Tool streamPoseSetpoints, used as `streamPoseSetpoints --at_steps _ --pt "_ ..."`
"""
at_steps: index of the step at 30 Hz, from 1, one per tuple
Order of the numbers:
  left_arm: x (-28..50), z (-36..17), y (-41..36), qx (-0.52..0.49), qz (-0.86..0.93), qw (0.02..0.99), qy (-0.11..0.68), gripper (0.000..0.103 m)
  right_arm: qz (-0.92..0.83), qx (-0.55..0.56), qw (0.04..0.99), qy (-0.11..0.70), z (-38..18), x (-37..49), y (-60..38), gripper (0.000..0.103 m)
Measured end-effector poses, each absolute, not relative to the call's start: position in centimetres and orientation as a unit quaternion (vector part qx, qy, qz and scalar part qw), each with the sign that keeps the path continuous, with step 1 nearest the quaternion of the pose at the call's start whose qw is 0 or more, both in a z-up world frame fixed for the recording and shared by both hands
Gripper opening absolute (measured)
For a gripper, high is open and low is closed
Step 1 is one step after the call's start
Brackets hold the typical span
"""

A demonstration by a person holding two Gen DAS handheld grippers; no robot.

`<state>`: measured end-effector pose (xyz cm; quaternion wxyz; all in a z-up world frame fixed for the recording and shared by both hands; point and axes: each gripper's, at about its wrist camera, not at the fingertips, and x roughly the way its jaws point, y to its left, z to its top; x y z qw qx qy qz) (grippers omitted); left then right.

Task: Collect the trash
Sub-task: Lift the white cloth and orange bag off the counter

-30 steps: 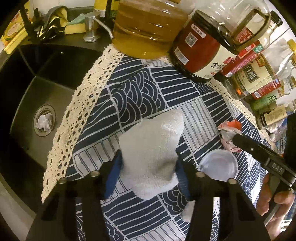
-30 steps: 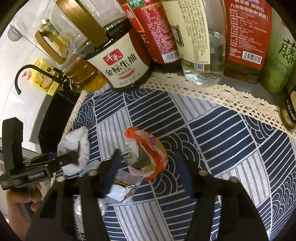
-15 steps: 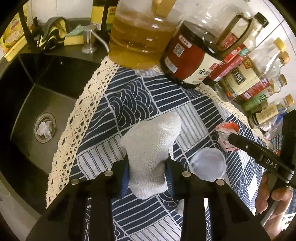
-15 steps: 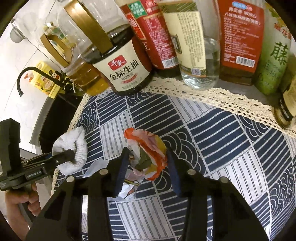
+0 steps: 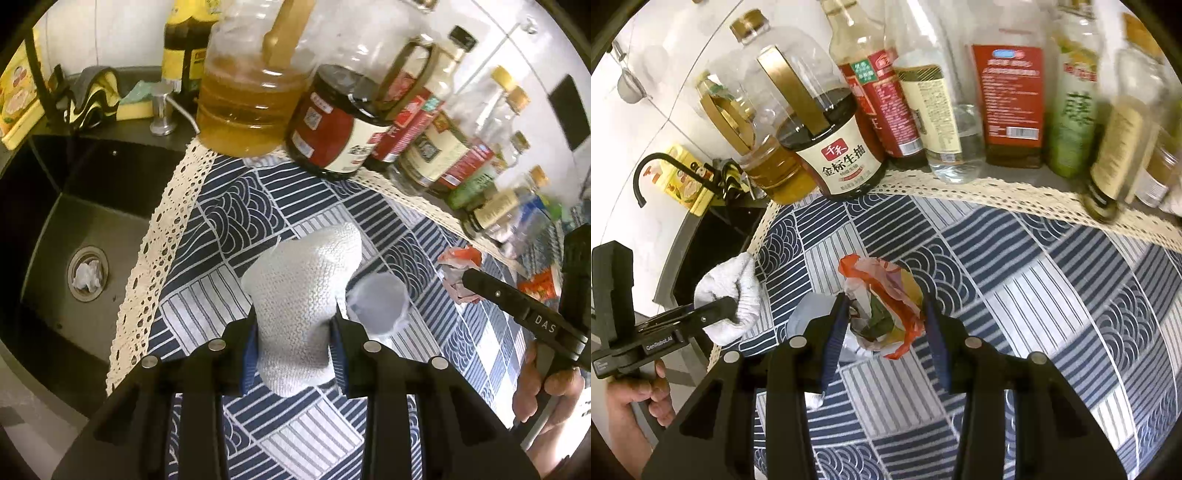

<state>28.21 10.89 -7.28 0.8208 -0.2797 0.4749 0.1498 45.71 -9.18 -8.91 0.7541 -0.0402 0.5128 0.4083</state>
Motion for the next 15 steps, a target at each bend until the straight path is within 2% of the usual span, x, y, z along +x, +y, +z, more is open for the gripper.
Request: streamPoseSetpoints --at_steps 15 --pt "23.5 -5.0 9.6 -0.238 0.080 0.847 0.469 0.031 0.351 0.001 0.789 0.504 -6.8 37.5 -13.4 0.042"
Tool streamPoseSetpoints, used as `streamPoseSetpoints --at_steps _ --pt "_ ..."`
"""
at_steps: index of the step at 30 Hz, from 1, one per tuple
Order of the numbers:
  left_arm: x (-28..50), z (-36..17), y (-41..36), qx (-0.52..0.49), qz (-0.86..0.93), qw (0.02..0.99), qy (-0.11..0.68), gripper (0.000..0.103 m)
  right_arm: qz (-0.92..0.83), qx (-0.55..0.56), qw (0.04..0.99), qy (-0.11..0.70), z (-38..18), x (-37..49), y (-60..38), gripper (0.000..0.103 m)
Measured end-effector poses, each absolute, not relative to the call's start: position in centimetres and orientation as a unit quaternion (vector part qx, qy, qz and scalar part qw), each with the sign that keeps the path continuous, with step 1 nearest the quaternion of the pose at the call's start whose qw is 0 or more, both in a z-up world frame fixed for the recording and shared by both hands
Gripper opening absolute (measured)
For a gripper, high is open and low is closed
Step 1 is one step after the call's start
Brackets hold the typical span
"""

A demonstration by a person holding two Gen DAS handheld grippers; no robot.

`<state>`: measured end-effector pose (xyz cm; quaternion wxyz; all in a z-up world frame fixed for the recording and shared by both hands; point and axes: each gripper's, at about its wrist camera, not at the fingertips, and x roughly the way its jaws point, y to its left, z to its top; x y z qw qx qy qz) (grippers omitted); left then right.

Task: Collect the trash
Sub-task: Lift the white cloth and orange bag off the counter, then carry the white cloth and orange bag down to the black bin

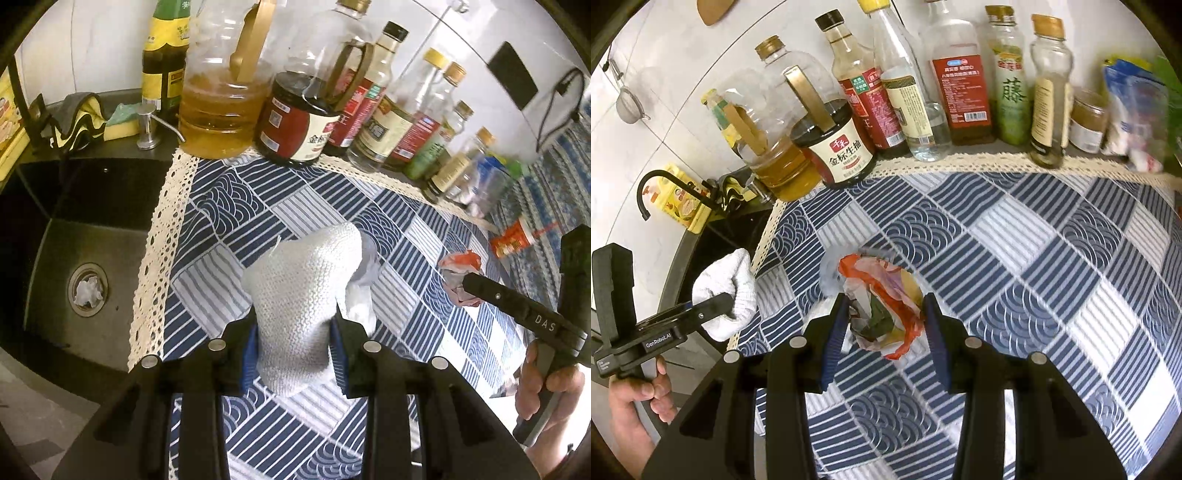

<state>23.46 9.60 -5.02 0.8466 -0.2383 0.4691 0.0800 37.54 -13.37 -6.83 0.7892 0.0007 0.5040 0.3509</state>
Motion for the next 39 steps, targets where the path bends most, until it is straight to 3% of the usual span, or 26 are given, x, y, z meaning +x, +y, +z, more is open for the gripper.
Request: streamPoseSetpoints --at_steps 21,39 --pt "13.7 -5.8 7.8 -0.227 0.020 0.853 0.470 0.031 0.328 0.022 0.799 0.503 -6.9 24.6 -14.6 0.042" --pt "5.7 -8.1 4.8 -0.224 -0.003 0.841 0.492 0.032 0.330 0.029 0.781 0.529 -10.5 15.2 -15.4 0.042"
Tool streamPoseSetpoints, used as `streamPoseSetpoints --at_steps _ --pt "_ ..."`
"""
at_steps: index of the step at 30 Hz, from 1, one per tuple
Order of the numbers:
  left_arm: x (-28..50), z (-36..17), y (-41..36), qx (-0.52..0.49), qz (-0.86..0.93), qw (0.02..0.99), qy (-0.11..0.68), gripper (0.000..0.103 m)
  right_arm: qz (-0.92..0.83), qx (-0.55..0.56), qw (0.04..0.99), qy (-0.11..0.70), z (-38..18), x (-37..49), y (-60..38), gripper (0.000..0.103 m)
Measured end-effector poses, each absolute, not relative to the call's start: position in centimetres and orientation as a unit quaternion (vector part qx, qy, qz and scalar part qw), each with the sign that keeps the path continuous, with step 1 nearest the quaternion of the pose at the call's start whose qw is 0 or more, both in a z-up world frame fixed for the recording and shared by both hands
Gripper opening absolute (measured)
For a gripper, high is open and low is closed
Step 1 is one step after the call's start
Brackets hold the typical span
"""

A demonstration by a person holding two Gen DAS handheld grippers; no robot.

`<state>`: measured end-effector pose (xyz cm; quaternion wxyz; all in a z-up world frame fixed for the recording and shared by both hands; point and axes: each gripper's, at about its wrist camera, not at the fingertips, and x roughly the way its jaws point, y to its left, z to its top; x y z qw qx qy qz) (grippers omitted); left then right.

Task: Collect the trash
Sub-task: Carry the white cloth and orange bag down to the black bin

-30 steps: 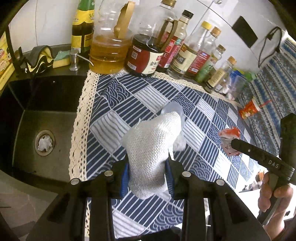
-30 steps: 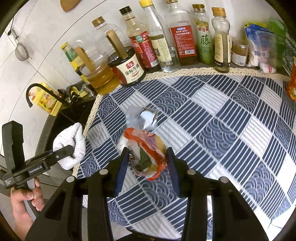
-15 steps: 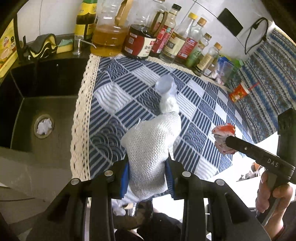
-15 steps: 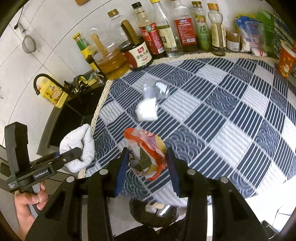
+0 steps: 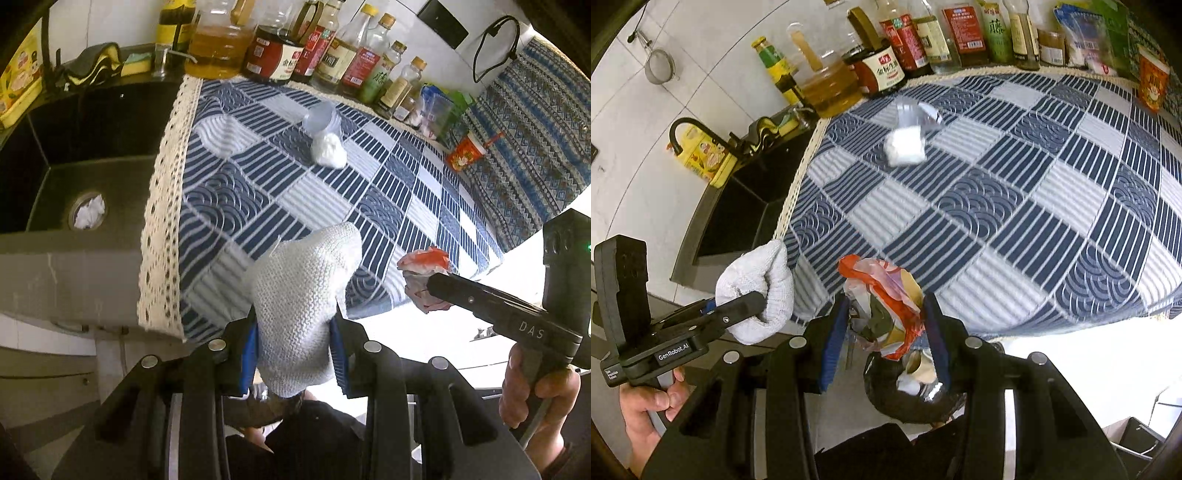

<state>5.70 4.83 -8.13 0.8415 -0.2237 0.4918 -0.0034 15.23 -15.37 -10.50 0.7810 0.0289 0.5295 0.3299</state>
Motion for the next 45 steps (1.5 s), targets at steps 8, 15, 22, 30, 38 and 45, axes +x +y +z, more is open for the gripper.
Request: streamPoseSetpoints --at_steps 8,15,22,30,38,45 --pt "3.5 -9.9 4.0 -0.234 -0.010 0.830 0.507 0.032 0.330 0.028 0.769 0.547 -12.5 13.2 -15.5 0.042" --pt "2.0 -11.8 3.6 -0.243 -0.009 0.818 0.521 0.032 0.335 0.023 0.755 0.564 -14.2 12.0 -15.0 0.042" --pt "0.8 -14.3 3.5 -0.255 -0.003 0.801 0.542 0.032 0.335 0.018 0.737 0.587 -16.6 11.0 -14.6 0.043" --pt "-0.3 -17.9 3.4 -0.270 0.000 0.775 0.572 0.032 0.323 0.013 0.712 0.623 -20.6 10.0 -14.5 0.043" --pt "-0.8 -21.6 2.9 -0.283 0.003 0.747 0.601 0.033 0.299 0.008 0.692 0.657 -24.7 9.8 -14.9 0.043" --pt "-1.1 -24.9 3.2 -0.294 0.013 0.724 0.624 0.033 0.281 0.014 0.676 0.681 -27.7 9.9 -14.9 0.043"
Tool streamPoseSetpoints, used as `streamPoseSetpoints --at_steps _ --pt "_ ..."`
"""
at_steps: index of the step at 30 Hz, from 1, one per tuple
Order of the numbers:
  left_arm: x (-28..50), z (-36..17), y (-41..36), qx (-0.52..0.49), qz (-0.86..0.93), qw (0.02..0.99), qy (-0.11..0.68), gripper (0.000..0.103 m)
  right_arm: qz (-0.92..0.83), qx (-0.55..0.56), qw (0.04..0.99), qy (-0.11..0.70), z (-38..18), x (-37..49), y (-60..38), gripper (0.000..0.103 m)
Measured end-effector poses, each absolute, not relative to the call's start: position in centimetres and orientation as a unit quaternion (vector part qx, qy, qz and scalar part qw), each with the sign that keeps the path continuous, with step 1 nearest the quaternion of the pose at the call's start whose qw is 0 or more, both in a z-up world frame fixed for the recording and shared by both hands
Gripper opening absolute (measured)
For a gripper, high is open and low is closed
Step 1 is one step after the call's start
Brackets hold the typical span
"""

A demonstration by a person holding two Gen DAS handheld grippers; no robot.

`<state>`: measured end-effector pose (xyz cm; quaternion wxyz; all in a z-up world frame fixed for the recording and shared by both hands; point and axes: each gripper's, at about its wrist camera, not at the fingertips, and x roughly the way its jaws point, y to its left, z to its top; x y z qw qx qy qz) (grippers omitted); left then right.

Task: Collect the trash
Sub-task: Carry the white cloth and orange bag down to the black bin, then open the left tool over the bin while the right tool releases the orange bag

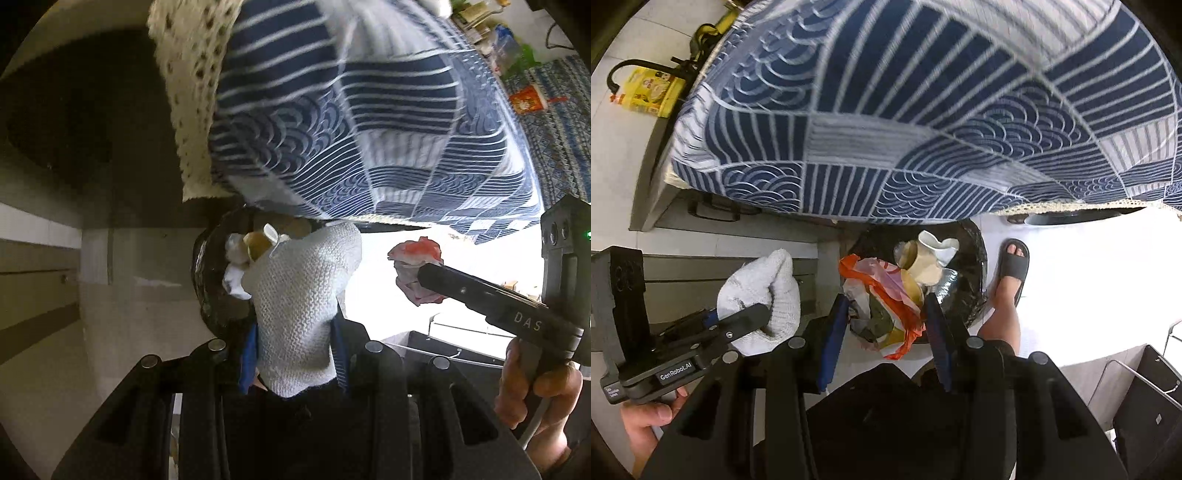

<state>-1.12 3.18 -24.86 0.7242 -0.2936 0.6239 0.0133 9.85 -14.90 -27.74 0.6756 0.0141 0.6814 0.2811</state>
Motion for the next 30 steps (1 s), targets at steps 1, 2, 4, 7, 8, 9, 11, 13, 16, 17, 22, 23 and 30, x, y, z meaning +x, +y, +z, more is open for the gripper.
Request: streamPoseSetpoints --at_steps 1,2,4,7,8,9,11,13,16,17,22,23,30 --pt "-1.1 -25.2 3.2 -0.295 0.015 0.721 0.627 0.033 0.279 0.015 0.674 0.684 -28.1 10.0 -14.9 0.043" --pt "-1.1 -25.7 3.3 -0.296 0.017 0.718 0.629 0.033 0.276 0.014 0.673 0.686 -28.5 10.0 -14.9 0.043" --pt "-1.1 -26.6 3.6 -0.299 0.021 0.712 0.635 0.033 0.271 0.018 0.670 0.691 -29.3 10.2 -14.9 0.044" --pt "-1.0 -27.8 3.7 -0.302 0.025 0.704 0.643 0.033 0.260 0.014 0.669 0.697 -30.5 10.4 -14.9 0.044" --pt "-0.9 -28.2 3.7 -0.302 0.026 0.701 0.646 0.033 0.256 0.014 0.665 0.701 -31.2 10.4 -15.0 0.044" --pt "-0.8 -28.4 3.7 -0.301 0.026 0.699 0.648 0.033 0.253 0.015 0.662 0.705 -31.5 10.4 -15.0 0.044" --pt "-0.6 -29.0 3.6 -0.300 0.028 0.694 0.654 0.033 0.250 0.018 0.658 0.710 -32.1 10.5 -15.1 0.044" --pt "-0.5 -29.2 3.7 -0.301 0.030 0.692 0.655 0.034 0.247 0.020 0.656 0.713 -32.4 10.6 -15.1 0.045" --pt "-0.2 -29.5 3.8 -0.300 0.034 0.688 0.659 0.037 0.248 0.026 0.656 0.712 -32.3 10.9 -15.2 0.049" --pt "-0.1 -29.6 3.9 -0.301 0.033 0.687 0.661 0.045 0.247 0.032 0.656 0.713 -32.3 11.0 -15.2 0.052" --pt "0.3 -29.7 4.0 -0.303 0.031 0.684 0.663 0.051 0.244 0.042 0.660 0.709 -31.5 11.8 -15.3 0.063" --pt "0.4 -29.7 4.1 -0.304 0.032 0.684 0.663 0.051 0.244 0.043 0.661 0.709 -31.4 11.9 -15.2 0.064" --pt "0.7 -29.3 4.3 -0.301 0.034 0.686 0.662 0.058 0.245 0.039 0.663 0.706 -30.8 12.1 -15.3 0.072"
